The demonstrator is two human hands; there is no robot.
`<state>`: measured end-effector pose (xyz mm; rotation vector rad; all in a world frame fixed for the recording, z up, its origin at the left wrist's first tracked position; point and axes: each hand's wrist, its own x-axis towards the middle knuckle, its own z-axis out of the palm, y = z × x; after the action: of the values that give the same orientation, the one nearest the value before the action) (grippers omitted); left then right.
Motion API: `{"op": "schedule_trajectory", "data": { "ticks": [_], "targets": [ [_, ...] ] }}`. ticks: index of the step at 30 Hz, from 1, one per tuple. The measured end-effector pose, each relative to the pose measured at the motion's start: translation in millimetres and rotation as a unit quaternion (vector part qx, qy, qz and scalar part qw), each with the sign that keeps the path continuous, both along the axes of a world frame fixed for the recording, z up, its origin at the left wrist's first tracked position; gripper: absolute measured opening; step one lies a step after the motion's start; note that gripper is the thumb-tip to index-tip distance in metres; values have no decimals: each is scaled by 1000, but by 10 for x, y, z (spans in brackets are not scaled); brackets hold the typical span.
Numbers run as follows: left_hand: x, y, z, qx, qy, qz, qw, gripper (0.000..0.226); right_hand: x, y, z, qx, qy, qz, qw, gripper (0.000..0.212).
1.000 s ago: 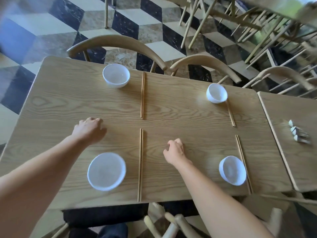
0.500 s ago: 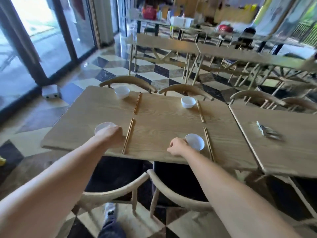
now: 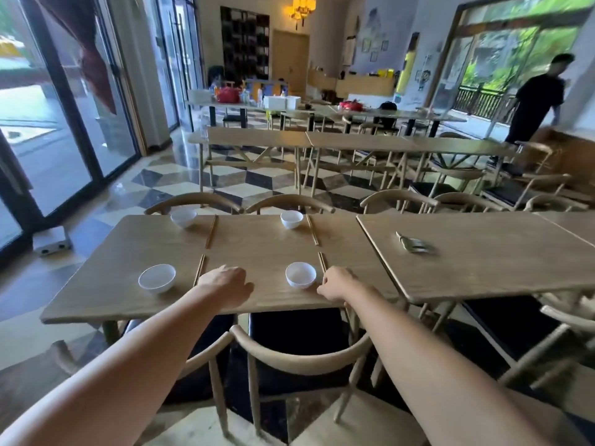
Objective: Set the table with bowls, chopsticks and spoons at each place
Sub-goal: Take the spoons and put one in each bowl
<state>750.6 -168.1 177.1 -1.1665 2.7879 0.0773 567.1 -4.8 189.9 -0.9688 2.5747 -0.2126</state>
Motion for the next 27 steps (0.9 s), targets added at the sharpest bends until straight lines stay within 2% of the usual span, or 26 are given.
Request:
{"op": "schedule_trajectory", "data": {
  "ticks": [3,10,15,20,23,27],
  "targets": [
    [-77,144,20,6,2,-6,1000,41,-32,204,-27,1,-3,-15,1000,14],
    [-438,556,-60,28,-18,-51,998,33,-152,656,-127,-11,-18,-45,999,25],
    [-1187,1191,-178,71,-24,-120,990,22,-558,1260,-308,6,1,-82,997,25],
    [-2001,1806,-332,99,-12,-213,972,28,-1133,1828,-450,13,-1,-144,990,39],
    [-2568,1954,-450,117,-12,-248,962,24,-1581,2018,-545,27,2,-173,985,31],
    [-3432,1938,-662,121,-27,-269,955,20,-2376,2066,-724,51,-15,-199,979,32]
  ]
}}
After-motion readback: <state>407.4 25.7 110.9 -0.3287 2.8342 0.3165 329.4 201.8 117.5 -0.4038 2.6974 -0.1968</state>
